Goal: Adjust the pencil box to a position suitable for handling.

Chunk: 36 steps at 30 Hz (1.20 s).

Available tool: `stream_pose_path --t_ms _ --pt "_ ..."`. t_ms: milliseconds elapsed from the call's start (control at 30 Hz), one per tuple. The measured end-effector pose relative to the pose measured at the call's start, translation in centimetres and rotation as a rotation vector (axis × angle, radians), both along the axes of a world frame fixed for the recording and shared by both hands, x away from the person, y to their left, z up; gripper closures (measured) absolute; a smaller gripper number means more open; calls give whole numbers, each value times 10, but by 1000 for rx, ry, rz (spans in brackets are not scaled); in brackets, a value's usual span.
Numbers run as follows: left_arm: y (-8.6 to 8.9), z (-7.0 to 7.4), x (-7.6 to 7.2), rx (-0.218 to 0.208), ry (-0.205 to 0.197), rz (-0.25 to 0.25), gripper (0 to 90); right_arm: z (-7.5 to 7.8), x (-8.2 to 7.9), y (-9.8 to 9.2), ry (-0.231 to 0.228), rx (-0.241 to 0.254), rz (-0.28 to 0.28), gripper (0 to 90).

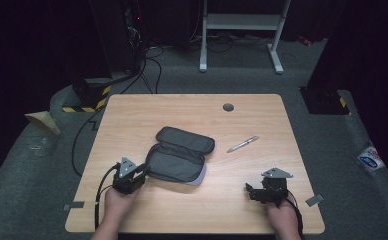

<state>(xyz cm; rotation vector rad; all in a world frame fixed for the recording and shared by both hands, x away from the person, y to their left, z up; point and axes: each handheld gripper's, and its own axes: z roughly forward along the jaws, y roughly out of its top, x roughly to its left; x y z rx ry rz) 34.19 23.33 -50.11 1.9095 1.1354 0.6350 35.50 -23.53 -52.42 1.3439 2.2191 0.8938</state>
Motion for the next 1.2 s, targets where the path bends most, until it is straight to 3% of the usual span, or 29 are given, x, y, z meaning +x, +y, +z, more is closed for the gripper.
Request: stream_pose_path --t_ms 300,433,667,867,1200 --pt "-11 4 -5 -7 -1 -50 717 0 0 0 -4 0 10 99" --pt "-12 8 -7 -11 -32 -44 678 0 0 0 -4 -1 10 99" --pt "0 11 -2 -129 -43 13 621 0 0 0 -4 -1 10 99" --pt "-4 1 8 -125 18 12 646 0 0 0 -5 -2 16 99" --pt "-9 1 5 -114 23 -13 701 0 0 0 -5 -2 16 99"
